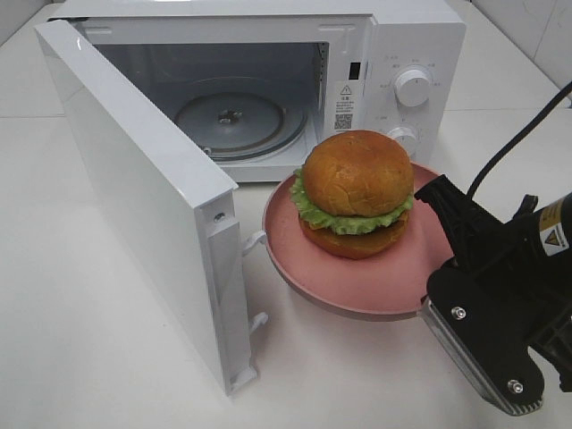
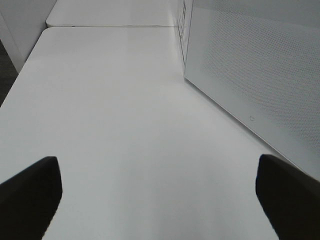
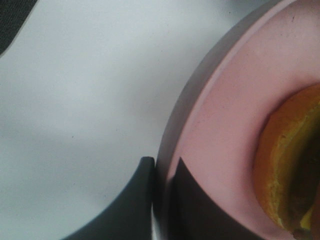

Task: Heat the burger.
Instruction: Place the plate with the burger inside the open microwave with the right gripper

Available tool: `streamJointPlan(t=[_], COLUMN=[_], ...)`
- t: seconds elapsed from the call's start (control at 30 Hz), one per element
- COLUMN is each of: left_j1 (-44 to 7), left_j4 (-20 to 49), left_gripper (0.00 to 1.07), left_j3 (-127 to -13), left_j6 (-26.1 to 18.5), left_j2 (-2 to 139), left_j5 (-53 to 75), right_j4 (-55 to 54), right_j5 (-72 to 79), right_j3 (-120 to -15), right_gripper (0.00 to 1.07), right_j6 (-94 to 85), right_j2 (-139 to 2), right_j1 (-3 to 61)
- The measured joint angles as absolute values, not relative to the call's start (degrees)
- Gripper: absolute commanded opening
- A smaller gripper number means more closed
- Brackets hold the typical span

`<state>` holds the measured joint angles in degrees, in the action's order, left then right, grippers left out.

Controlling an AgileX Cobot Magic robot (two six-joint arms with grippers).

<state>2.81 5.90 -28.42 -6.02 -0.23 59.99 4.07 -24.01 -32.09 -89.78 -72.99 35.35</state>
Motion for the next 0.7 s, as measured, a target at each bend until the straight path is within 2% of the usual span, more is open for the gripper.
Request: streamJointPlan(t=[0.7], left_j1=[2.81], left_j4=[5.90], left_gripper=[1.01], left_j3=[-28.42], left_j6=[-6.02], left_j2=[-0.23], left_j5=[59.99], right_j4=[1.95], right_j5=[-22.75], right_j3=[-42.86], right_gripper=[0.03], right_j6=[-92.19], right_j2=[-84.00], right_j1=[35.35])
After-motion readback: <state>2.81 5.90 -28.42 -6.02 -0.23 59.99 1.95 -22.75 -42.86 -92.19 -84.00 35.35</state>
